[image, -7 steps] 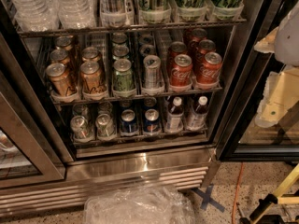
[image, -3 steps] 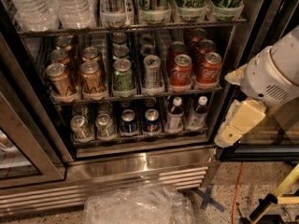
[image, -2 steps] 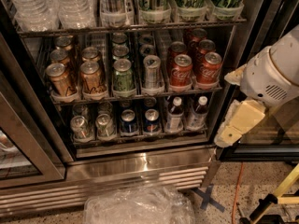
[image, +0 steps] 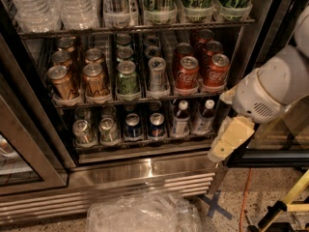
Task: Pick pepsi can from bottom shelf of fridge
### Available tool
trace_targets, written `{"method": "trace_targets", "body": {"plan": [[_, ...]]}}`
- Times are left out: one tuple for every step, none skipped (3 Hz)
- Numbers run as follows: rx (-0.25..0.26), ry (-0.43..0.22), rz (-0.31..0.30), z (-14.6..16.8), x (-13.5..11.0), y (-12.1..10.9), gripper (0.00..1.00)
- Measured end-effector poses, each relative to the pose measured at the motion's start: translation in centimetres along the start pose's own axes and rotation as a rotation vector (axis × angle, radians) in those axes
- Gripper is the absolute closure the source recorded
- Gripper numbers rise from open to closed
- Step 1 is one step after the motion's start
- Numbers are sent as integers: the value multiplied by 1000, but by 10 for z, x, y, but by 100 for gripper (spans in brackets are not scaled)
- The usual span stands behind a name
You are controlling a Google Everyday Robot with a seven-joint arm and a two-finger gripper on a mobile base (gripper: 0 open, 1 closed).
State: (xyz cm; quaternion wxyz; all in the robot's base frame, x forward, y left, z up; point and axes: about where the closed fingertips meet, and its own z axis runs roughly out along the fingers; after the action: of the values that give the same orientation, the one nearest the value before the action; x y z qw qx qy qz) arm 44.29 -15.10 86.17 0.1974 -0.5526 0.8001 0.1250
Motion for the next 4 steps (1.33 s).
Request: {"method": "trace_targets", "body": {"plan": [[-5,-24,72,29,11,1,0],[13,-58,120,70,19,7,0],[13,-58,120,70,19,7,0],[26,-70,174,93,20,10,0]]}}
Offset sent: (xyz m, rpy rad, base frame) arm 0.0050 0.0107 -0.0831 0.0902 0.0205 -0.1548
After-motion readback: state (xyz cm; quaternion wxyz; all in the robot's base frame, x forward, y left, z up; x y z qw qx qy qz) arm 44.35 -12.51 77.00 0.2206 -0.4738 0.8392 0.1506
